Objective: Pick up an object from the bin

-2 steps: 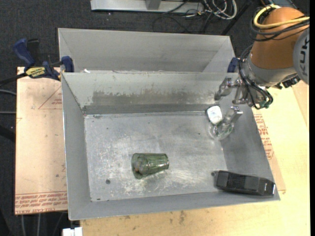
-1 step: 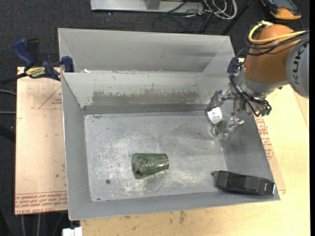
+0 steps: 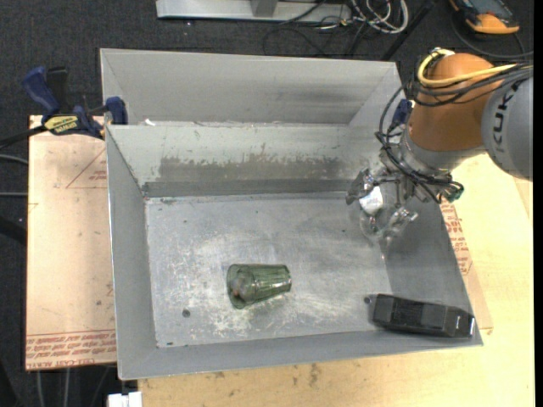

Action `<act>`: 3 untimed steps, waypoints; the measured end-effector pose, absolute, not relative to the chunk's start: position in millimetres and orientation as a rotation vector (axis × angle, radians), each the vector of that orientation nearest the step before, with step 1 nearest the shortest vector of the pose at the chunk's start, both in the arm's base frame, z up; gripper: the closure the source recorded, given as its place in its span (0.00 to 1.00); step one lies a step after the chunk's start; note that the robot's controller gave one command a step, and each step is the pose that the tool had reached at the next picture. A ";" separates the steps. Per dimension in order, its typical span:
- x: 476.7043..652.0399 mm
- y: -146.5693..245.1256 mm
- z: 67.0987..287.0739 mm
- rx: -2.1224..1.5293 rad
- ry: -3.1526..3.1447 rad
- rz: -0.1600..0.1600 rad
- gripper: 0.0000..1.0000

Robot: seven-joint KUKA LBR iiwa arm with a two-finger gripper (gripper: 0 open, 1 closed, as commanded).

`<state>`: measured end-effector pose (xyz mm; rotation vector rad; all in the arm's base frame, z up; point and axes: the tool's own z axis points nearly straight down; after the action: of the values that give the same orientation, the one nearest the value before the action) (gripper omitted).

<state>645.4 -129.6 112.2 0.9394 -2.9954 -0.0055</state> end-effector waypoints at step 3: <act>653.8 -149.4 100.9 1.259 -2.885 -0.006 1.00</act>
Offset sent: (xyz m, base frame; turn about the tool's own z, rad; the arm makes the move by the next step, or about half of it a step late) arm 0.0065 -0.0226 -0.0422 -0.2013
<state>653.8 -149.4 100.9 1.2594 -2.8853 -0.0058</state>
